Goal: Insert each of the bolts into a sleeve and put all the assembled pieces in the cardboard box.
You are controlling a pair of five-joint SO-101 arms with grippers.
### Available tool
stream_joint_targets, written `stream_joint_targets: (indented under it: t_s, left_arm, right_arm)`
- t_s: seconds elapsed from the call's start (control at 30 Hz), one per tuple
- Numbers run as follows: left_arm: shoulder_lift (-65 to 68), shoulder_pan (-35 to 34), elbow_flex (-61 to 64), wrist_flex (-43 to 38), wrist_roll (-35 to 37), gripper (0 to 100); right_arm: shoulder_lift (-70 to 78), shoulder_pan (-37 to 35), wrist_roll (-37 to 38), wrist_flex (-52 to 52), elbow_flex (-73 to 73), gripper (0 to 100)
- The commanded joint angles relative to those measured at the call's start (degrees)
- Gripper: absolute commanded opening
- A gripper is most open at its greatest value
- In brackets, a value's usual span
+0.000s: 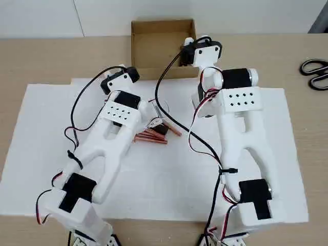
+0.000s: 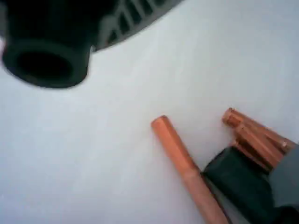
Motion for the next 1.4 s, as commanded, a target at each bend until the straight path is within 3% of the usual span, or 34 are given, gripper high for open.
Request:
stream_joint_targets:
  t_s: [0.0, 1.13, 1.37]
  left_arm:
    - [-0.2, -0.3, -0.1, -1.9, -0.1, 17]
    - [5.1, -1.7, 1.3, -3.6, 0.0, 17]
    - [5.1, -1.4, 0.1, -3.3, 0.0, 5]
  right_arm:
    - [-3.3, 0.4, 0.2, -1.1, -0.3, 0.5]
    - [-3.3, 2.2, 0.2, -1.0, -0.3, 0.5]
    - [-3.3, 2.4, 0.2, -1.1, -0.3, 0.5]
